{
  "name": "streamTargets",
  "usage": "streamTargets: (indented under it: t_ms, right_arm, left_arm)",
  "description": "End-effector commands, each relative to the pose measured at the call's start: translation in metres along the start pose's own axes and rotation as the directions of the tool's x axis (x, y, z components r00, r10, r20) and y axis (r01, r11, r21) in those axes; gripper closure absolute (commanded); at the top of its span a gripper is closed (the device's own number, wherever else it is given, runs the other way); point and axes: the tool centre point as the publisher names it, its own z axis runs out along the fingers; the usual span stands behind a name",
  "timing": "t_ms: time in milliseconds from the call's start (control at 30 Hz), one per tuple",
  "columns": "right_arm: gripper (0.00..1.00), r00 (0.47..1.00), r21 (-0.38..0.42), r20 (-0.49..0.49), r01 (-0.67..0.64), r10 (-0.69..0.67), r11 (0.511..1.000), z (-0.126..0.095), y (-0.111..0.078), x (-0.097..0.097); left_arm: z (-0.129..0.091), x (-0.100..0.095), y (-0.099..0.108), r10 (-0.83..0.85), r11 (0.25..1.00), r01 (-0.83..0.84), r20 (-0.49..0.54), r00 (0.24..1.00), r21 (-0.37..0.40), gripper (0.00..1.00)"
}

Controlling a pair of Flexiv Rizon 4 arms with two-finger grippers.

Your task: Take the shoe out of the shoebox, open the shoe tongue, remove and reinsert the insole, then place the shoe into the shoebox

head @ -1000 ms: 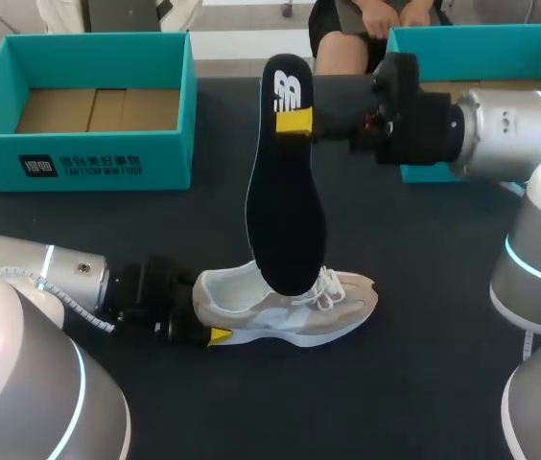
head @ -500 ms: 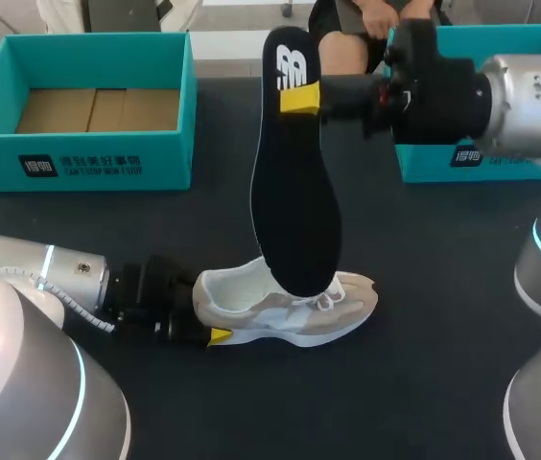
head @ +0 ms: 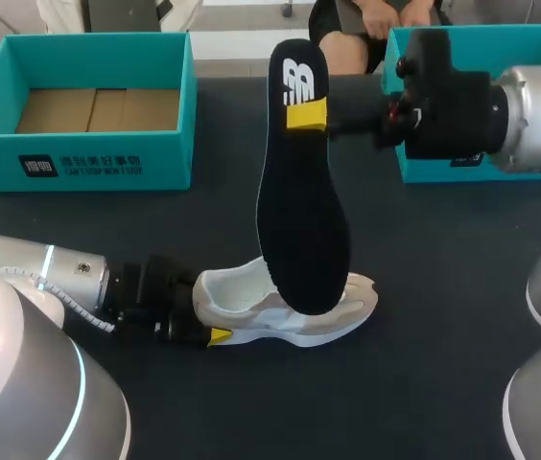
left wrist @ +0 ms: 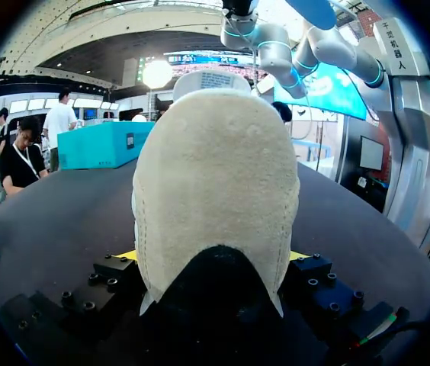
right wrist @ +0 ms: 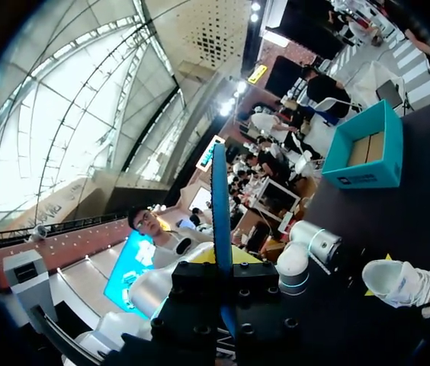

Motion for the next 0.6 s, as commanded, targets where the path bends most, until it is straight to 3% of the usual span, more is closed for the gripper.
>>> streamTargets:
  t_ms: [33, 400, 433, 467, 500, 600]
  right_arm:
    - [1.00, 1.000, -0.008, 0.008, -0.002, 0.002, 1.000, -0.001, -0.005, 0.003]
    - [1.00, 1.000, -0.008, 0.008, -0.002, 0.002, 1.000, -0.001, -0.005, 0.003]
    - [1.00, 1.000, -0.008, 0.008, -0.002, 0.002, 1.000, -0.001, -0.005, 0.003]
    - [1.00, 1.000, -0.008, 0.008, -0.002, 0.002, 1.000, -0.001, -0.005, 0.003]
    - [1.00, 1.000, -0.008, 0.008, -0.002, 0.002, 1.000, -0.001, -0.005, 0.003]
    - [1.00, 1.000, -0.008, 0.008, -0.002, 0.002, 1.000, -0.001, -0.005, 0.003]
  left_arm:
    - [0.000, 0.001, 0.000, -0.001, 1.000, 0.001, 0.001, 1.000, -0.003, 1.00]
    - [0.000, 0.001, 0.000, -0.001, 1.000, 0.001, 0.001, 1.000, -0.003, 1.00]
    - [-0.002, 0.003, -0.001, -0.011, 1.000, 0.011, 0.002, 1.000, 0.000, 0.67]
    - [-0.005, 0.004, -0.002, -0.022, 1.000, 0.022, -0.015, 1.000, 0.012, 0.14]
    - [-0.006, 0.005, -0.003, -0.027, 1.000, 0.027, -0.030, 0.999, 0.012, 0.00]
    - [-0.011, 0.008, -0.007, -0.027, 1.000, 0.027, -0.023, 0.999, 0.009, 0.00]
